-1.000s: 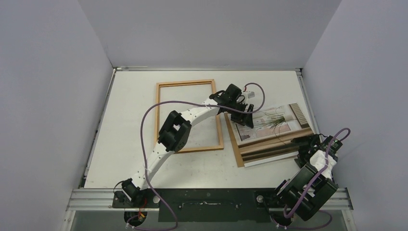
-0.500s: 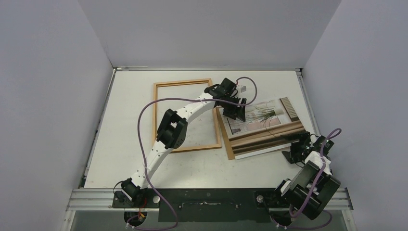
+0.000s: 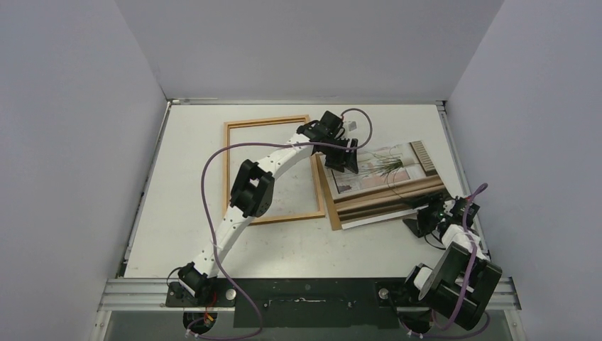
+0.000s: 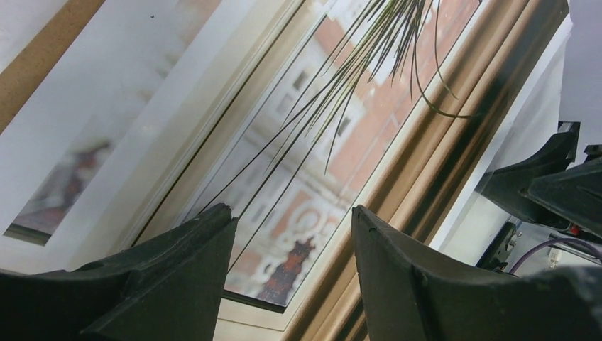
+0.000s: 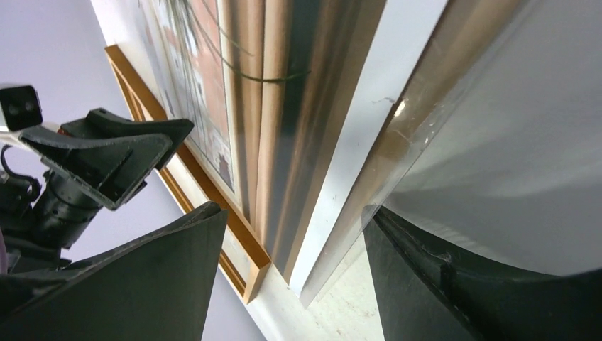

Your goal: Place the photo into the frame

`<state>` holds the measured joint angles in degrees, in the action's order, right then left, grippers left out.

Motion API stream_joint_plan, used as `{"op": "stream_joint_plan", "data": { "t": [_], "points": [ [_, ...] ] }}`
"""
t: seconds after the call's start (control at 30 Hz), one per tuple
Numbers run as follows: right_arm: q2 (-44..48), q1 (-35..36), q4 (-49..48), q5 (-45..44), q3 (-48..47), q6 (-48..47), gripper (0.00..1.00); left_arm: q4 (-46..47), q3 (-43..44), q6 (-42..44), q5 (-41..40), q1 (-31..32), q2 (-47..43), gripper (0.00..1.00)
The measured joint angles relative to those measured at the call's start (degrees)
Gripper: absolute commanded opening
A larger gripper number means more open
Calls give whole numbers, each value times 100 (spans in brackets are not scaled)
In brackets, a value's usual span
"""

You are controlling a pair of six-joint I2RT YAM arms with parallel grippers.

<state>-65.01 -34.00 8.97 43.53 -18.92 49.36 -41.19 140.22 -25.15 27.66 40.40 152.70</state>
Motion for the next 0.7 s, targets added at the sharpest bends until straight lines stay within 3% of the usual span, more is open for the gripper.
{"op": "stream_joint_plan", "data": {
  "t": [0.33,0.7],
  "points": [
    [372,214,-247,413,262,-26,55,44,109,4,332,-184,109,60],
    [828,354,-1187,848,619,678,41,-9,264,37,522,-302,227,59]
  ]
}}
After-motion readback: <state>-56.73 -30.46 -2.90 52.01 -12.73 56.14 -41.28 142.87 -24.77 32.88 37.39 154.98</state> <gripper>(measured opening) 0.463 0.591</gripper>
